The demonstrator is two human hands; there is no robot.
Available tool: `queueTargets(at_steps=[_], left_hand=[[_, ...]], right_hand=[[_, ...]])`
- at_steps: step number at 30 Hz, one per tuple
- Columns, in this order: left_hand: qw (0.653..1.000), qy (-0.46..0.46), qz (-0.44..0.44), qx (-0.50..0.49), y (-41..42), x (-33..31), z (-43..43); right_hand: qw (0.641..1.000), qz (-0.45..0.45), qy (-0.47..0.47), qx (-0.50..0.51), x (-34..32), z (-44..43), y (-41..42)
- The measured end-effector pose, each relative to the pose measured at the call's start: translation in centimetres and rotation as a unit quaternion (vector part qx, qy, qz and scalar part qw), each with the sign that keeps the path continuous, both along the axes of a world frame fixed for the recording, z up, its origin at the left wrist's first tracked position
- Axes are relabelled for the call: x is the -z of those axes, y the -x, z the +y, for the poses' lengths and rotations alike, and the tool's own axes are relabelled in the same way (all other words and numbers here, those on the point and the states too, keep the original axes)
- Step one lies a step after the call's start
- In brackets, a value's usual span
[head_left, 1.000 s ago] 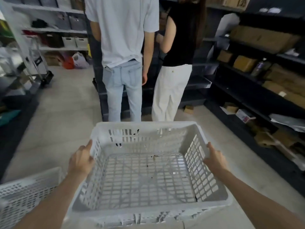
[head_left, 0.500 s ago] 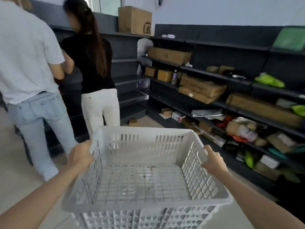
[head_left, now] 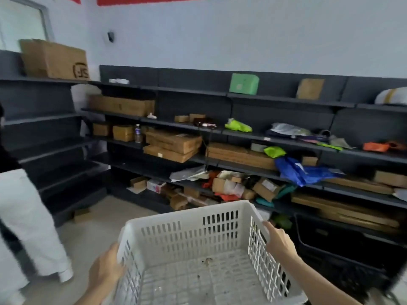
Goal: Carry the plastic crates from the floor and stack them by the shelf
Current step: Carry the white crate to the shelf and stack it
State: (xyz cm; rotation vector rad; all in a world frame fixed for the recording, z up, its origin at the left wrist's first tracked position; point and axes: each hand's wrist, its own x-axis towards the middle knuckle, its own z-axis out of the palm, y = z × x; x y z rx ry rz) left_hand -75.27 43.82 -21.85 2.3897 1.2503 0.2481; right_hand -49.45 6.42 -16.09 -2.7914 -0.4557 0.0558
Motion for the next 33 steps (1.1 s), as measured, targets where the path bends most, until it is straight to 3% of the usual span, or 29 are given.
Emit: queueTargets(at_steps=[4, 8, 14, 19, 24, 33], left_hand=[[0.997, 0.001, 0.010, 0.080, -12.2, -1.3, -3.4], [0.984, 0.009, -0.048, 0.174, -25.7, -3.7, -7.2], [0.961, -0.045, -0.047, 0.269, -41.9, -6.5, -13.0], [0.942, -0.078, -0.054, 0.322, -51.9, -7.5, -17.9], [0.931, -0.055, -0.090, 0.349, -61.7, -5.8, -23.4], [0.919, -0.055, -0.104, 0.377, -82.6, 1.8, -28.9]], right_hand=[[0.997, 0.013, -0.005, 0.077, 1.2, -6.5, -5.7], [0.985, 0.009, -0.045, 0.168, 2.7, -12.1, -11.9], [0.953, -0.010, -0.079, 0.291, 3.8, -19.3, -21.0], [0.939, -0.035, -0.094, 0.328, 4.4, -24.9, -28.0], [0.934, -0.049, -0.124, 0.332, 5.3, -30.3, -35.2], [0.928, -0.039, -0.131, 0.348, 6.9, -39.5, -47.2]])
